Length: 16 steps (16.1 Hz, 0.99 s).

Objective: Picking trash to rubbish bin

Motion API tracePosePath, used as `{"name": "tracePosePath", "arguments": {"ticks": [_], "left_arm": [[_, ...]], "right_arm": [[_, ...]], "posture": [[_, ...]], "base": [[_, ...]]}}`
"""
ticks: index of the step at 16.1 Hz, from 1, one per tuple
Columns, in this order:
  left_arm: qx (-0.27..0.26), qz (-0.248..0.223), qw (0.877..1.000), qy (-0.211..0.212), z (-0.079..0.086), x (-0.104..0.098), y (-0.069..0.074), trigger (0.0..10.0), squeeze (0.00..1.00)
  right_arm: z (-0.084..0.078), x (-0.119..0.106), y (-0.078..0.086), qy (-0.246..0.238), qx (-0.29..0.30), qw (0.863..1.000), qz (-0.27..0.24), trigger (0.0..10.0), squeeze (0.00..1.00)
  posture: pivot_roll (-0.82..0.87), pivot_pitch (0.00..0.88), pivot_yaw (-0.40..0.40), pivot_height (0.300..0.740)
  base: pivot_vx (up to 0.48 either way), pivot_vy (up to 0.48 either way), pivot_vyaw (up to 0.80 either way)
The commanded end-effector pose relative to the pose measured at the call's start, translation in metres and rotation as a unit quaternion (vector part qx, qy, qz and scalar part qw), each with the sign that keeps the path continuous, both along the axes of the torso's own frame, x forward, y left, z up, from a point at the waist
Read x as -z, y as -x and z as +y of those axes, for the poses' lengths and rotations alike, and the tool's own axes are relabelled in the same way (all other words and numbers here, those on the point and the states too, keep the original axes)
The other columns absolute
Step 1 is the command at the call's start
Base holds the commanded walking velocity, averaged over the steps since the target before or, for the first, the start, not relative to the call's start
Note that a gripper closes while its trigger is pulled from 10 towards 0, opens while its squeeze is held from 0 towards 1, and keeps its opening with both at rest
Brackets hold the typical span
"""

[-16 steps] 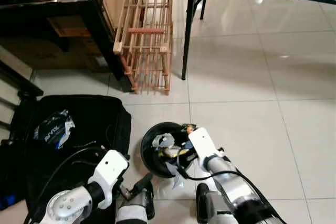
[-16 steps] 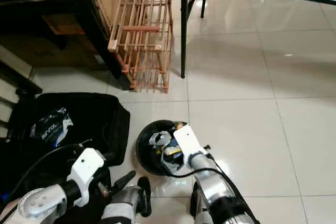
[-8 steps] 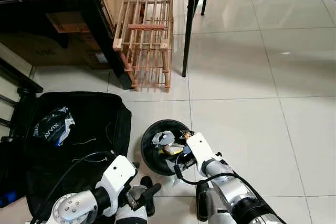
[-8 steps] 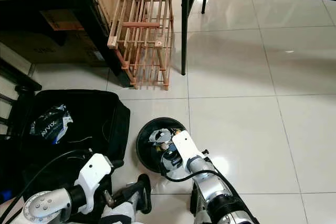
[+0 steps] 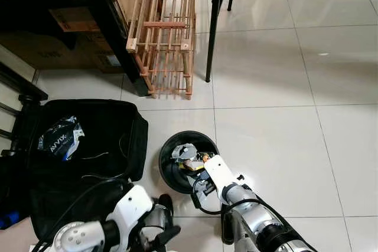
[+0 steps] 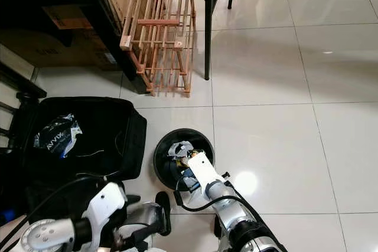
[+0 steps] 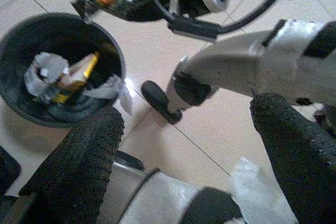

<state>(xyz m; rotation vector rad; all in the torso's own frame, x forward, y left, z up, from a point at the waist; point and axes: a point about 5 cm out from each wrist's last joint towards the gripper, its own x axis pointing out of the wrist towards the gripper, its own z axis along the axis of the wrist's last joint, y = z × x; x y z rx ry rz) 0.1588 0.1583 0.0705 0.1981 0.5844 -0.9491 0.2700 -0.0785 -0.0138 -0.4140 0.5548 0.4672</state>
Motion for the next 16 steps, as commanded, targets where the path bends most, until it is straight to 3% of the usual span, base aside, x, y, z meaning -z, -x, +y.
{"name": "tracePosePath", "arguments": {"ticks": [1,6,10,16], "left_arm": [[0.008,0.024,1.000,-0.003,0.002,0.006,0.008,10.0,0.00],[0.007,0.030,0.999,-0.009,0.005,0.007,0.014,10.0,0.00],[-0.003,0.014,1.000,-0.019,0.005,0.003,0.013,10.0,0.00],[-0.049,0.018,0.996,-0.066,0.026,0.029,0.011,10.0,0.00]], "right_arm": [[0.002,0.008,0.009,0.008,-0.013,1.000,0.015,10.0,0.00],[0.000,0.007,0.005,0.012,-0.014,1.000,0.007,10.0,0.00],[0.003,0.009,0.003,-0.006,0.010,1.000,0.028,10.0,0.00],[0.012,0.004,-0.001,-0.006,-0.006,1.000,0.013,10.0,0.00]], "posture": [[0.22,0.414,0.067,0.740],[0.22,0.420,0.057,0.740],[0.23,0.428,0.056,0.740],[0.24,0.444,0.053,0.740]], "base": [[0.000,0.000,0.00],[0.000,0.000,0.00],[0.000,0.000,0.00],[0.000,0.000,0.00]]}}
